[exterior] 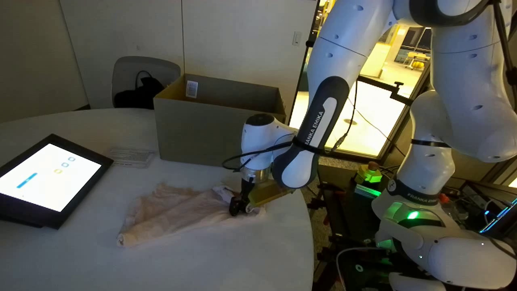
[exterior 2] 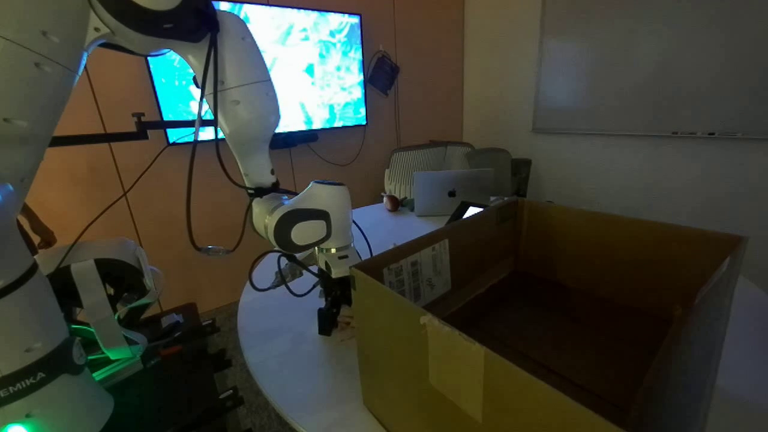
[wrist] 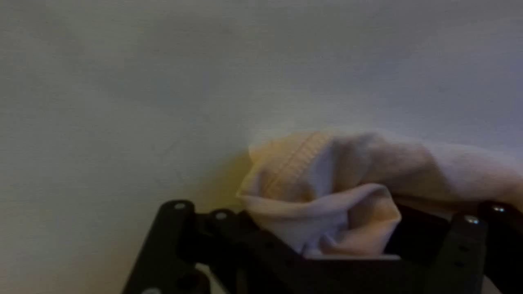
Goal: Put the marker on the cloth and wrap it up, the put the cloth in the box
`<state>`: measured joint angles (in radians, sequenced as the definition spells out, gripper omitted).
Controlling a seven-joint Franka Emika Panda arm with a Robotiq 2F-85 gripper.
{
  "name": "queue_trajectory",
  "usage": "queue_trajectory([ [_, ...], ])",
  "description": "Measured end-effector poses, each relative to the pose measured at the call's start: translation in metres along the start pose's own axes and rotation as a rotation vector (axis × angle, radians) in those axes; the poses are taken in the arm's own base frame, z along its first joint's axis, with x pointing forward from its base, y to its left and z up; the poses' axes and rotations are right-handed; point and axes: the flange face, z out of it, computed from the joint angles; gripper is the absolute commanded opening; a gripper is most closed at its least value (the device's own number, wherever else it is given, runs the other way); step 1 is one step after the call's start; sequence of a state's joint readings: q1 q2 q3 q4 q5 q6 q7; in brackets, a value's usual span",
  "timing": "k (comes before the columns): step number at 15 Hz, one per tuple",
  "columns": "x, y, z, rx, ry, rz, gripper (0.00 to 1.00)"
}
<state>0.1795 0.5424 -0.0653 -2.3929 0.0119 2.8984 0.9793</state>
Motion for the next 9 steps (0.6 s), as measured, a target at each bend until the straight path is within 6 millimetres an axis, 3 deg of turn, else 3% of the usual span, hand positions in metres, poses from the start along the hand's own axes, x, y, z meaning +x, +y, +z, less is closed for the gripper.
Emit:
queue_trajectory([
  [5, -0.004, -0.014, -0.017, 0.047, 0.033, -0.068, 0.18],
  [9, -0.013, -0.034, -0.046, 0.110, 0.084, -0.138, 0.17],
])
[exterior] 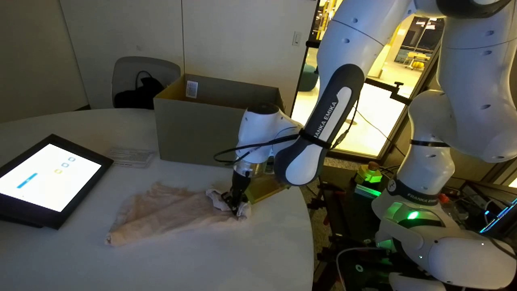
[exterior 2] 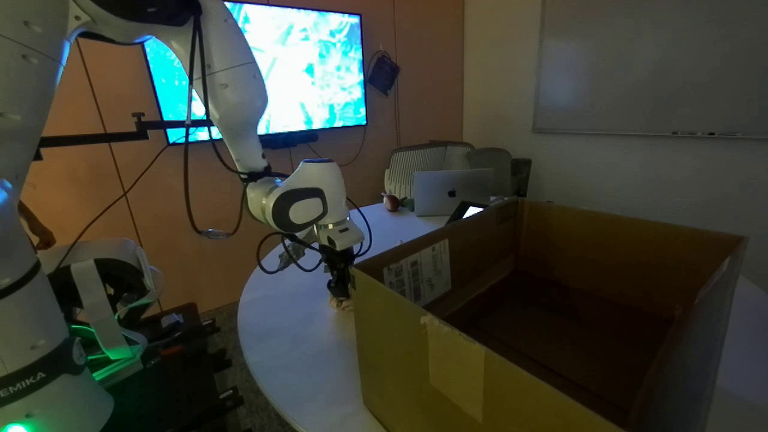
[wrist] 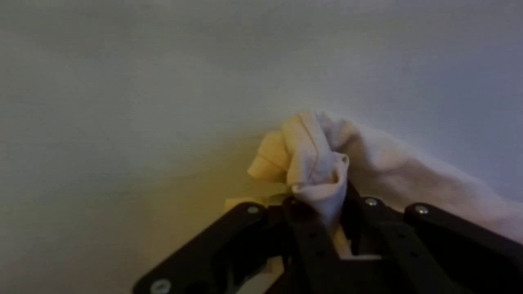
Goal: Put the marker on the cloth and wrap it up, the put the cloth in the box
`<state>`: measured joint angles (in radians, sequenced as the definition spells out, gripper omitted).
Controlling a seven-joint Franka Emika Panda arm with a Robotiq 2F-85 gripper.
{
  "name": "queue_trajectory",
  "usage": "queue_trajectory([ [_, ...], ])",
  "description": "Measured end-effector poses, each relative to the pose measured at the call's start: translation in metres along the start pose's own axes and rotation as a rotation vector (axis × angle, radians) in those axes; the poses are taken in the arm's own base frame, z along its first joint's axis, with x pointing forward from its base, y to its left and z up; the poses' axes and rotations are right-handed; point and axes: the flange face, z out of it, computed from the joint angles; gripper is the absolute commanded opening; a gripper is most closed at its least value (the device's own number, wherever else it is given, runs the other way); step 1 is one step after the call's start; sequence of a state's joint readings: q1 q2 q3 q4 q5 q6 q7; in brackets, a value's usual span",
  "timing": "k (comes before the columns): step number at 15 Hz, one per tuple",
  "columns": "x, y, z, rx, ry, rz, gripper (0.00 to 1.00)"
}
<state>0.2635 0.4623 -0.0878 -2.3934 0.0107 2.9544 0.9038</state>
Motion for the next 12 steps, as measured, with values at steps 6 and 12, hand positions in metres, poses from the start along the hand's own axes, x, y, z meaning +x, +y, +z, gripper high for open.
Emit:
queue_trajectory([
  [6, -0.011, -0.039, -0.041, 0.099, 0.076, -0.090, 0.16],
  [12, -0.009, -0.083, -0.028, 0.133, 0.085, -0.084, 0.15],
])
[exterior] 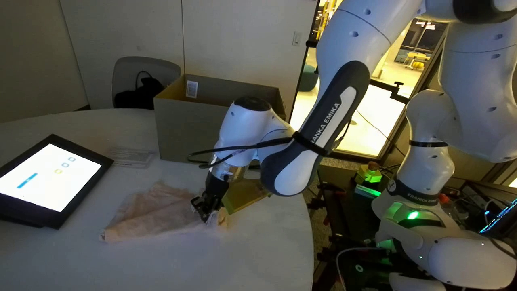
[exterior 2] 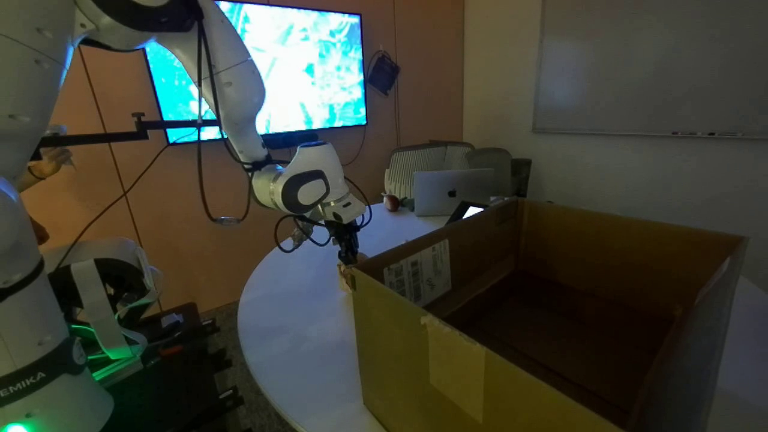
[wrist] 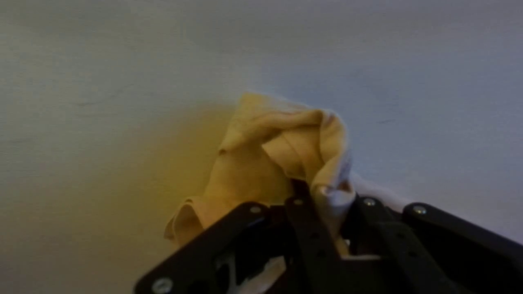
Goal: Put the marker on the cloth and wrap it up, the put the cloth in the box
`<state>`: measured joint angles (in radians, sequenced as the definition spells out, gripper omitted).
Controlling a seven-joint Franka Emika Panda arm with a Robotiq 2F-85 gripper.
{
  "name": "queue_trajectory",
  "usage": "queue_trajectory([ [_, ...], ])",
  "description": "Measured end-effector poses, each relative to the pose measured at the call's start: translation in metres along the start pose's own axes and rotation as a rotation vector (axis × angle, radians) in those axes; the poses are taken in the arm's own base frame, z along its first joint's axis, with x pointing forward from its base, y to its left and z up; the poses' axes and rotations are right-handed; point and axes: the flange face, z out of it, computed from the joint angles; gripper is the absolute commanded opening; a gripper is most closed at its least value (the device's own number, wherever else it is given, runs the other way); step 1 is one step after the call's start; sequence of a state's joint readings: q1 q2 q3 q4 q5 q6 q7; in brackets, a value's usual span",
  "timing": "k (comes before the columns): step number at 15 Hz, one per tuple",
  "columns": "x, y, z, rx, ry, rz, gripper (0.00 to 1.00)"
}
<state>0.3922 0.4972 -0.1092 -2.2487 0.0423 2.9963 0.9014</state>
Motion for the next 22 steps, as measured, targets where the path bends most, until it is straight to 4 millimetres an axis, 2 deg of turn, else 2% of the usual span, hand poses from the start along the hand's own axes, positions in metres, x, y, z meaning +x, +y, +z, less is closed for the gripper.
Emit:
queue_trajectory([
  [4, 0.016, -0.025, 0.036, -0.020, 0.019, 0.048, 0.15],
  [6, 0.022, -0.038, 0.048, -0.037, 0.027, 0.057, 0.17],
  [7, 0.024, -0.043, 0.053, -0.049, 0.025, 0.058, 0.41],
  [8, 0.025, -0.046, 0.058, -0.062, 0.018, 0.055, 0.42],
  [9, 0.026, -0.050, 0.058, -0.075, 0.009, 0.053, 0.48],
  [11, 0.025, -0.058, 0.058, -0.106, -0.033, 0.014, 0.65],
  [15, 0.005, -0.069, 0.062, -0.140, -0.138, -0.127, 0.98],
  [22, -0.037, -0.075, 0.065, -0.115, -0.252, -0.338, 1.00],
])
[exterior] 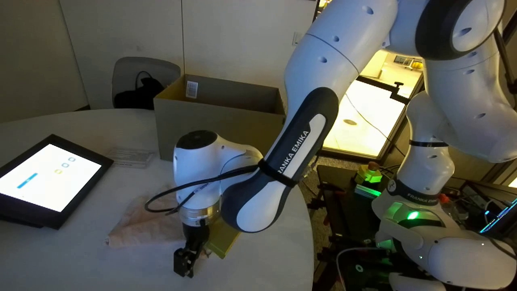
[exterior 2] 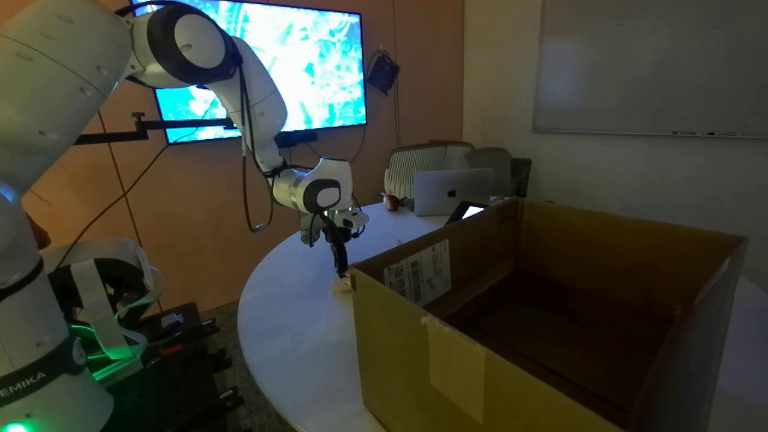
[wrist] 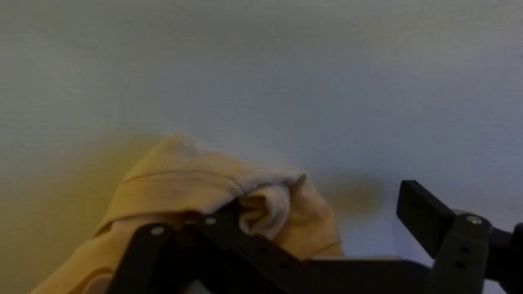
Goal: Put the marker on the cloth and wrap it up, the put the cloth in the box
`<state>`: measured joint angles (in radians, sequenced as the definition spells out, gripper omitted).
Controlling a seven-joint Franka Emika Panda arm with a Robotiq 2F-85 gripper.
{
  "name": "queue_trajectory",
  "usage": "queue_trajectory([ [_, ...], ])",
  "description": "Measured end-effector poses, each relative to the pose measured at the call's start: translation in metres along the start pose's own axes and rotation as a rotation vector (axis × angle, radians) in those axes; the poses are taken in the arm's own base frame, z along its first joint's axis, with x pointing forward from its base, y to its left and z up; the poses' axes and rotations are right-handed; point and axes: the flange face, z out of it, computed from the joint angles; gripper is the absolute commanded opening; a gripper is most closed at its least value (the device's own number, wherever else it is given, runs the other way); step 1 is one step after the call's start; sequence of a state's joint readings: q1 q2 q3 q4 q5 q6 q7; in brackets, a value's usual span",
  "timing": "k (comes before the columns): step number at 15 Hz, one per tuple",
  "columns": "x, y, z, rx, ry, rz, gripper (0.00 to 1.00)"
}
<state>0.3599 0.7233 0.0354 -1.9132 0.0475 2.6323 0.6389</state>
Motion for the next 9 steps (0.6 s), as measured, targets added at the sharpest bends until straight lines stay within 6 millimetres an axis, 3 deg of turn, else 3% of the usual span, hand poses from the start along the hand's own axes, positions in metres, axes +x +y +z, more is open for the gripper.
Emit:
queue_trajectory([
  [5, -0.035, -0.008, -0.002, 0.024, -0.048, -0.103, 1.00],
  [9, -0.044, -0.003, -0.025, 0.033, -0.009, -0.141, 1.00],
])
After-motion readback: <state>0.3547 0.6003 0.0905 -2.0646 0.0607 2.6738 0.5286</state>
